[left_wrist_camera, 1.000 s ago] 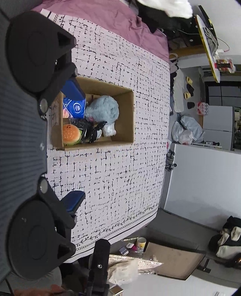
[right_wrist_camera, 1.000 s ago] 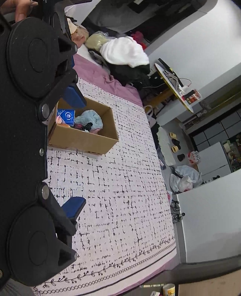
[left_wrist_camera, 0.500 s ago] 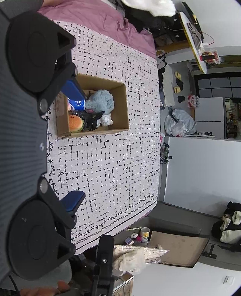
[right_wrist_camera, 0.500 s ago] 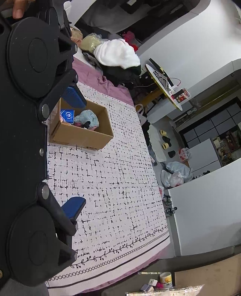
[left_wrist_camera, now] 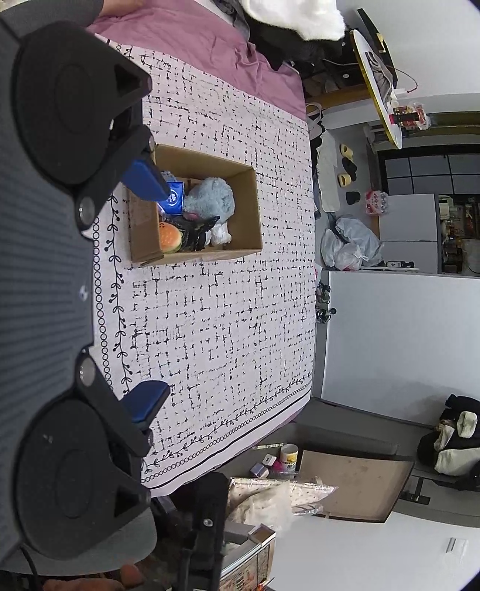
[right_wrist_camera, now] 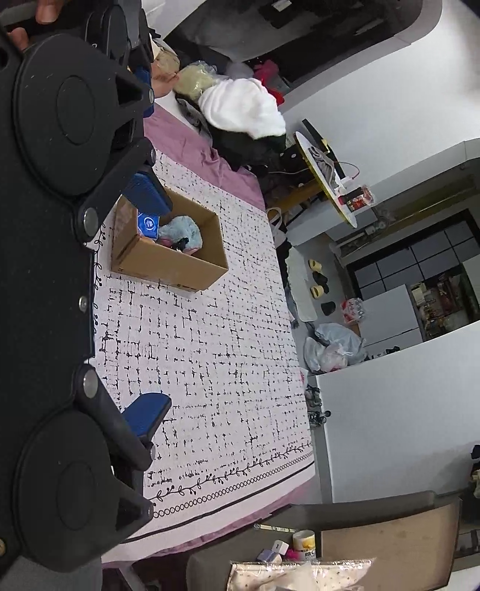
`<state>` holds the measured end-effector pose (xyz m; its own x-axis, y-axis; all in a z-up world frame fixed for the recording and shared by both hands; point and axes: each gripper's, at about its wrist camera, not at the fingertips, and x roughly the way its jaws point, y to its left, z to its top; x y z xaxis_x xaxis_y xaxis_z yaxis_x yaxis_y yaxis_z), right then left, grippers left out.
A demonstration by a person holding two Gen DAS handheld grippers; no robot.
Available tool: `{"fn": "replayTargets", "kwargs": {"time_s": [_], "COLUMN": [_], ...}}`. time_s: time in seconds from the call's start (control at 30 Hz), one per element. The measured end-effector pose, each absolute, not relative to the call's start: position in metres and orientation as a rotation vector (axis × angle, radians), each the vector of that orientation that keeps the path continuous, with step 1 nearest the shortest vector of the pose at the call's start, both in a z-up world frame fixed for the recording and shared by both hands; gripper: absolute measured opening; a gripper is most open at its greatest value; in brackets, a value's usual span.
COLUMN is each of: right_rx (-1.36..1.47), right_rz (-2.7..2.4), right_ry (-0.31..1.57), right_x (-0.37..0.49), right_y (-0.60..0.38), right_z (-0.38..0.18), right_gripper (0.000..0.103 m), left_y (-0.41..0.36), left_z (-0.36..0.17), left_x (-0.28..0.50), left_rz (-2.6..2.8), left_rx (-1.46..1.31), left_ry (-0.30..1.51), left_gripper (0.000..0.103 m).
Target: Organize soft objects
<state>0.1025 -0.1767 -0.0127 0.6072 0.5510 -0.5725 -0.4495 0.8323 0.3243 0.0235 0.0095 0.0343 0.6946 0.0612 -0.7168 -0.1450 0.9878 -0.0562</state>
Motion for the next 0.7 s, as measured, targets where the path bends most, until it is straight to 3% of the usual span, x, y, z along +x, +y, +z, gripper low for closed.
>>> {"fn": "replayTargets", "kwargs": {"time_s": [0.7], "right_rx": [0.121], "right_rz": [0.581], "right_ry": [0.675], "right_x": [0.071], "right_y": [-0.186], "right_z": [-0.004], "right_gripper": [0.103], "left_y": [0.002], "left_z": [0.044], "left_x": [-0.009], "left_rz": [0.121], "left_rx": [-0.113], "left_ry": [0.75], "left_gripper": [0.102]}}
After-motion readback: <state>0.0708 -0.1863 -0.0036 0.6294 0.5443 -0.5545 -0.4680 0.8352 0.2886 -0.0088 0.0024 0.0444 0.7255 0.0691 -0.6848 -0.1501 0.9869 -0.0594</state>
